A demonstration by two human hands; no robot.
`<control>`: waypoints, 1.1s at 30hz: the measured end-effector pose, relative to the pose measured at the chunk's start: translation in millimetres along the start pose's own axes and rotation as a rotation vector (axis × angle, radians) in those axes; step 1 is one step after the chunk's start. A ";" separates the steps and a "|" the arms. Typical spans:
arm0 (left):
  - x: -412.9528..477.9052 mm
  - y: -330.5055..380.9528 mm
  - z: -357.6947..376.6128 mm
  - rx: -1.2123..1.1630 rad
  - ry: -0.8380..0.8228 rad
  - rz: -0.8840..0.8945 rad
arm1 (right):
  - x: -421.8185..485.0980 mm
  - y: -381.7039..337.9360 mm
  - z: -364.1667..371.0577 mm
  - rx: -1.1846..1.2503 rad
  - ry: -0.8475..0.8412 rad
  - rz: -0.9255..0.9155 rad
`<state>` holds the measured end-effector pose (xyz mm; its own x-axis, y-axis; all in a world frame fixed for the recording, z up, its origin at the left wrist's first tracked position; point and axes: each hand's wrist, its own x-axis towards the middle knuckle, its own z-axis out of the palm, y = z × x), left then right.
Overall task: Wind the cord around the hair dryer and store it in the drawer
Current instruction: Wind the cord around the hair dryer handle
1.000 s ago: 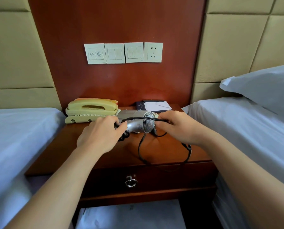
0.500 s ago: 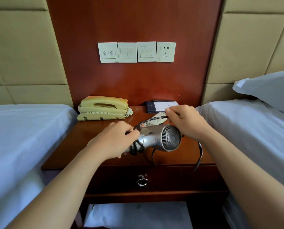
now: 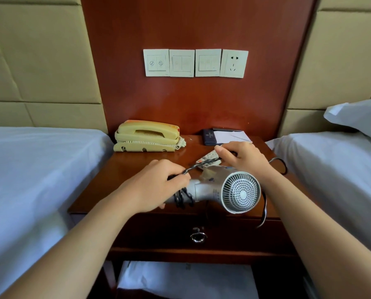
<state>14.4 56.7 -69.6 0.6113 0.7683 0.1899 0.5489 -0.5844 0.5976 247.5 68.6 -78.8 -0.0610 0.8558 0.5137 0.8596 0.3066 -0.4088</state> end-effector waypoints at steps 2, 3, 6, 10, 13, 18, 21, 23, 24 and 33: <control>-0.2 3.6 3.5 -0.054 0.000 -0.009 | 0.2 6.6 0.6 0.068 -0.054 -0.004; -0.2 5.0 5.3 -0.080 -0.006 -0.013 | -1.2 9.0 -0.2 0.117 -0.088 -0.003; 0.9 6.0 9.9 -0.133 -0.033 -0.005 | -5.2 14.5 -0.9 0.298 -0.192 0.029; 1.4 9.3 12.3 -0.210 -0.067 0.002 | -7.9 18.2 -2.0 0.389 -0.243 0.214; 4.0 12.0 15.1 -0.267 -0.066 -0.005 | -7.7 22.1 0.0 0.558 -0.260 0.326; 5.7 18.9 22.3 -0.429 -0.086 -0.037 | -7.8 32.8 -8.0 0.719 -0.237 0.437; 6.8 19.5 24.5 -0.490 -0.091 -0.033 | -17.2 29.0 -13.5 0.826 -0.238 0.513; 6.4 15.8 26.3 -0.499 -0.086 -0.048 | -24.9 31.4 -13.6 0.845 -0.291 0.514; 5.4 14.3 26.9 -0.510 -0.090 -0.063 | -26.9 33.9 -13.6 0.852 -0.315 0.501; 13.8 10.7 30.6 -0.737 -0.036 -0.203 | -22.3 43.5 -6.4 0.855 -0.114 0.618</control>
<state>46.1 53.0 -84.4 0.5638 0.8259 0.0030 0.1382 -0.0979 0.9856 289.5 60.2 -103.2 0.1795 0.9836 -0.0203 0.1171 -0.0419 -0.9922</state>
